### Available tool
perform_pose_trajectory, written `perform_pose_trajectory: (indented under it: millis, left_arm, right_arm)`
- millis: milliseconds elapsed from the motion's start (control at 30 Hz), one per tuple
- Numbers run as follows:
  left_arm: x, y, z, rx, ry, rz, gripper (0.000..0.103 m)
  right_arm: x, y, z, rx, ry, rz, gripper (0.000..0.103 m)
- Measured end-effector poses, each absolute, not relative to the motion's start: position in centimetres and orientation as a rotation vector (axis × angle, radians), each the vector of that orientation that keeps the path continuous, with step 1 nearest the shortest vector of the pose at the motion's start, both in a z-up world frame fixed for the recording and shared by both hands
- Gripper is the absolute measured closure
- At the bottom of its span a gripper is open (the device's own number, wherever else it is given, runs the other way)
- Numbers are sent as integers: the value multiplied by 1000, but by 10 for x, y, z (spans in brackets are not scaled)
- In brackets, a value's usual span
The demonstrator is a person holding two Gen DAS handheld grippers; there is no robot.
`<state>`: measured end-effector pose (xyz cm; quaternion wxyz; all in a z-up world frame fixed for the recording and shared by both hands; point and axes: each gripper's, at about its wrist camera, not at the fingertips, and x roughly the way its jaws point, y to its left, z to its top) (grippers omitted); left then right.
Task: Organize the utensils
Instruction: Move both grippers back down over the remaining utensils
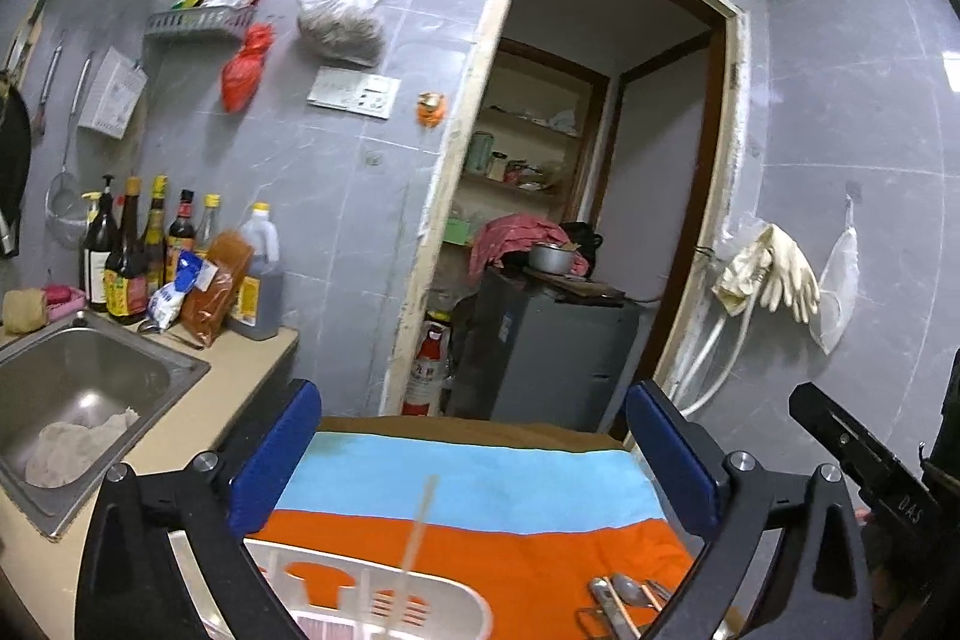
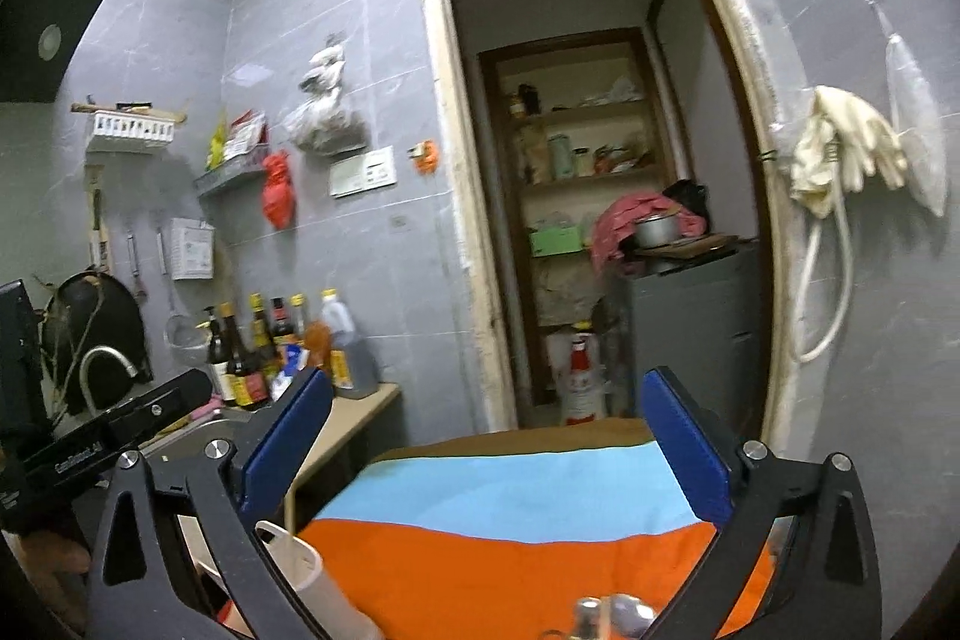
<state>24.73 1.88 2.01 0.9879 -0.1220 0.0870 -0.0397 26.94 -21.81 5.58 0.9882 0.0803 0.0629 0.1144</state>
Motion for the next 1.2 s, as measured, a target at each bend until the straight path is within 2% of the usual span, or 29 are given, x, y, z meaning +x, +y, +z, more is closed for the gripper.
perform_pose_trajectory:
  millis: [600,1200]
  left_arm:
    - [239,-79,-2,-149,212,-121,0]
    - [290,-119,-89,-175,520,-178,1]
  right_arm:
    - [253,-322,33,176,179,101,2]
    - [296,-377,-64,165,440,116,2]
